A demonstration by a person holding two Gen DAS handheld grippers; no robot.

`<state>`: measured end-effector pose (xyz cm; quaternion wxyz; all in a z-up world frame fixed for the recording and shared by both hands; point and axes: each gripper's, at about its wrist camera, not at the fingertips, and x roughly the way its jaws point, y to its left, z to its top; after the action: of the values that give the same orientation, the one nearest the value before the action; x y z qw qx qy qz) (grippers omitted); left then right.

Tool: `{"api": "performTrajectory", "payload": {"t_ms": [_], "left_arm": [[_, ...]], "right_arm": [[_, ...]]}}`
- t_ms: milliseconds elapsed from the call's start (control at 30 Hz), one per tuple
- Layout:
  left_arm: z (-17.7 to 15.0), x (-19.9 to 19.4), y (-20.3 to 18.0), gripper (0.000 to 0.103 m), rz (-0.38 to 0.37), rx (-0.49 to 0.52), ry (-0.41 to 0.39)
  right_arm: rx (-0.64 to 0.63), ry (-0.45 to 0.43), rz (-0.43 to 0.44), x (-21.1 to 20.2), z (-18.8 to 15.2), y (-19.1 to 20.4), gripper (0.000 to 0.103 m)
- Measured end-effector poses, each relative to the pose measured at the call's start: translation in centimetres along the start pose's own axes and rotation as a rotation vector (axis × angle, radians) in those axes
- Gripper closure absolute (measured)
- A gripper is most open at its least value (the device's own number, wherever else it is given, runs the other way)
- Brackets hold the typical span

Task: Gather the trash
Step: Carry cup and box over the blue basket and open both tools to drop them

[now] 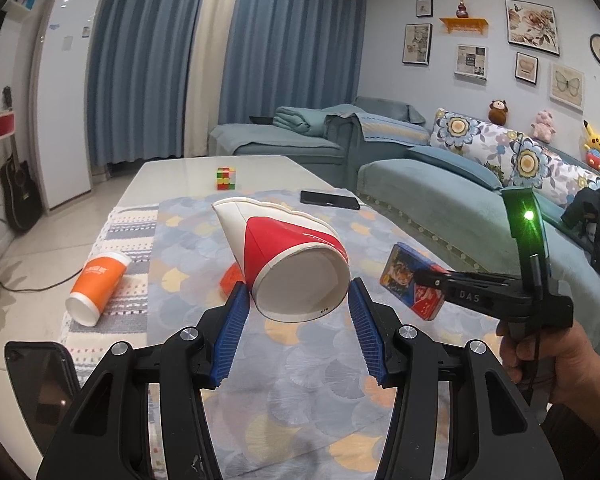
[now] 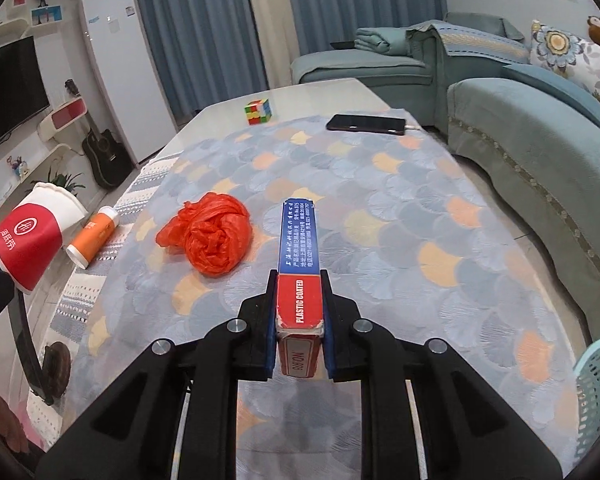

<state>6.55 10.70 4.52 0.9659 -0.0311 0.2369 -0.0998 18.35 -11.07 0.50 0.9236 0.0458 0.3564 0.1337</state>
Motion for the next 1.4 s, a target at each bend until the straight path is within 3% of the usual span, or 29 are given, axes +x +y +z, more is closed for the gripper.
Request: {"api": "performTrajectory", "payload": {"t_ms": [400, 1400], "left_arm": [[0.4, 1.2, -3.0, 0.054, -0.053, 0.040, 0.002], [-1.0, 4.7, -16.2, 0.054, -0.290, 0.208, 0.056]], "right_arm": [[-0.045, -0.071, -0.077, -4.2, -0.8, -2.0, 0.088], [0.177, -0.166, -0.237, -15.0, -5.2, -17.7, 0.088]]}}
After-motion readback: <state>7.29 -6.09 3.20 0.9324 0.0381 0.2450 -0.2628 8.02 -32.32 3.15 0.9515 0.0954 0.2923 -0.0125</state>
